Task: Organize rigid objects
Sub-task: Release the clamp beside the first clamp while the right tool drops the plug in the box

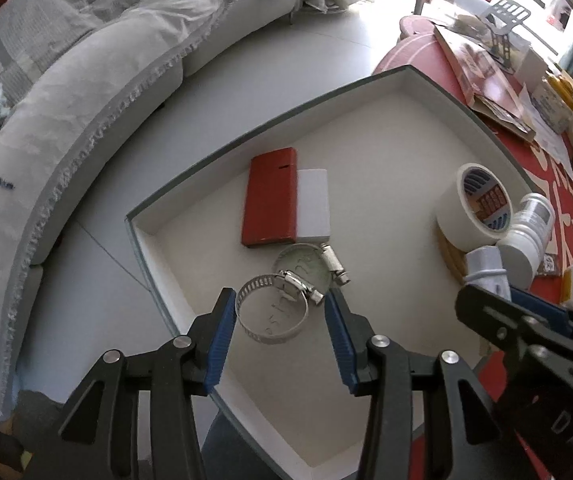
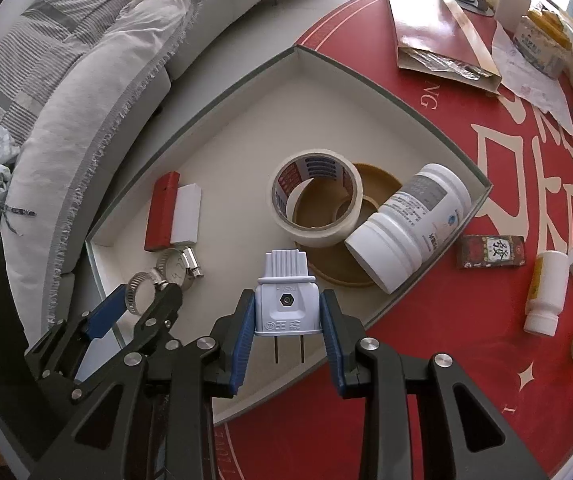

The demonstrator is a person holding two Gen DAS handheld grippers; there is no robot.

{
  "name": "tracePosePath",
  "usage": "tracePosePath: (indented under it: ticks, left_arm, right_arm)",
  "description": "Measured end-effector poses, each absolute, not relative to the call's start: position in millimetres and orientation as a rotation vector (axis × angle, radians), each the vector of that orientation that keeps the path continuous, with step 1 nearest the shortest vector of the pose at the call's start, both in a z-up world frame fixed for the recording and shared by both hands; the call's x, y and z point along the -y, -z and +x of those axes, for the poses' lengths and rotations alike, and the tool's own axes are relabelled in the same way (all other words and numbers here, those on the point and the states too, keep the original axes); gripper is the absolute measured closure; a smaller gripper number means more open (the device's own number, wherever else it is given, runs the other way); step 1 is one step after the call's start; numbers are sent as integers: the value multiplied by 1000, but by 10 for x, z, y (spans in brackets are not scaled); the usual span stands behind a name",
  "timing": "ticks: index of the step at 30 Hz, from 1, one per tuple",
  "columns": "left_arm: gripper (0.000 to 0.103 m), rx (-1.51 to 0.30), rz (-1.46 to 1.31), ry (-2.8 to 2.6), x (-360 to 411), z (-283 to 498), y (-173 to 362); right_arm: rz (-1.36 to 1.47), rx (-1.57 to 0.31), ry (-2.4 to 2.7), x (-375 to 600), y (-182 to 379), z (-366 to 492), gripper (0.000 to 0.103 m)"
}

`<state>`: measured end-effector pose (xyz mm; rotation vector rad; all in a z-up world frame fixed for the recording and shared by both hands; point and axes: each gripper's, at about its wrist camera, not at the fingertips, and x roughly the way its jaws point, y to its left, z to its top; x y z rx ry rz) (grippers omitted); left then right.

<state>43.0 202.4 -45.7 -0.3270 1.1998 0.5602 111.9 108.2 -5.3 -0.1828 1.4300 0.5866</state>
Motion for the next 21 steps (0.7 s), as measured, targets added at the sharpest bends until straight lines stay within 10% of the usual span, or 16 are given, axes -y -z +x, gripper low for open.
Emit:
tracePosePath:
  ticks: [2,4,10,13,21]
  left_arm:
    - [22,-1189,-303,-573,-1998,430,435]
    - [20,-1172,-309,-569,-1980,421,404]
    - [1,-1181,-289,-565,-1929,430,359]
    - [1,-1174,-287,-558,-1907,432,344]
    - [1,-1171,-254,-602,-1863,404,228]
  right_arm:
    - [-187,-1431,-592,-1078,52,1130,52]
    - [-190,-1412,-572,-1043,16,1134,28]
    - [-181,-1396,-555,-952,-55,1117,28]
    - [-161,-1408,-545,-871,-74,1103,10]
    - [-161,-1395,-553,-822,-200,1028,9]
